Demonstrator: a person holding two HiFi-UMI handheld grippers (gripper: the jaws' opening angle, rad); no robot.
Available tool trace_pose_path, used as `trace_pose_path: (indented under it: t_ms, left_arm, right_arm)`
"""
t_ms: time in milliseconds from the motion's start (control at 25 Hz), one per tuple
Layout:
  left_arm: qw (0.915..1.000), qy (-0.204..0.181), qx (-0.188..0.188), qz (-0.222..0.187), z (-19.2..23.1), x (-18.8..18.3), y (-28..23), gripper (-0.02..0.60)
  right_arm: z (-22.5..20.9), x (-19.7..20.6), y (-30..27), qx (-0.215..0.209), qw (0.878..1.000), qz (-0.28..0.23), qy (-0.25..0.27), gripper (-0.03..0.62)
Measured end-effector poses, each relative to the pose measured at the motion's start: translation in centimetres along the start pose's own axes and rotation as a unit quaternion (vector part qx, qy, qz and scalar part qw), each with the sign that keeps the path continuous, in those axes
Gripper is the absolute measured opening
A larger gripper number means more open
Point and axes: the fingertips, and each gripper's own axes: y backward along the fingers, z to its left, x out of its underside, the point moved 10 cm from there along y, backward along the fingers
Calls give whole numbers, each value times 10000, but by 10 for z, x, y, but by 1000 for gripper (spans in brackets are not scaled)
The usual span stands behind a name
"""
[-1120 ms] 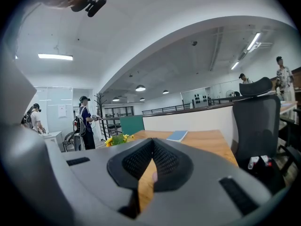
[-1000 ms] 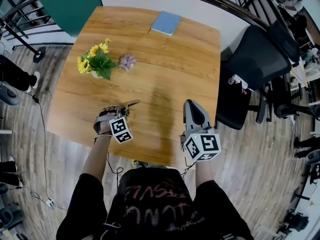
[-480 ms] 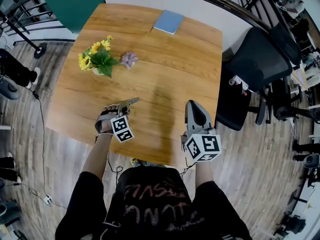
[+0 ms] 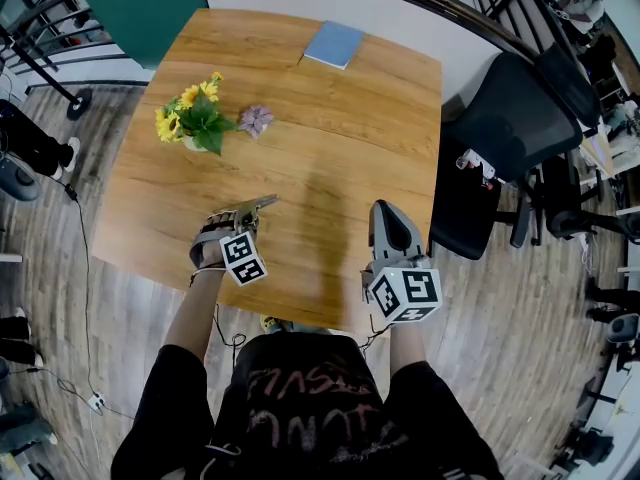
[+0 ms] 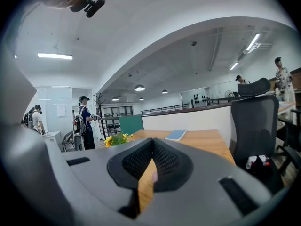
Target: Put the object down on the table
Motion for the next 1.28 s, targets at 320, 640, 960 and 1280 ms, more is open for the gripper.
trace_pose_path:
  t_ms: [320,640,960,1280]
  left_arm:
    - [9949,905,-65,-435,1,2,18,235]
    - [9727,2049,-337,-1038,10,4,55,224]
    - [9455,2746,-745,-1586,22,7,95,187]
    - [9121,3429,-1065,-1977,26,20,133,123]
  right_arm:
    - [2,-2,6,-18,10000,-53,-4,5]
    - [9,-4,17,-44,9999,-106,-2,5]
    - [17,-8,24,-74,9997,-205,55,5]
    - [25,-10,31,-73,9996,-258,133,5]
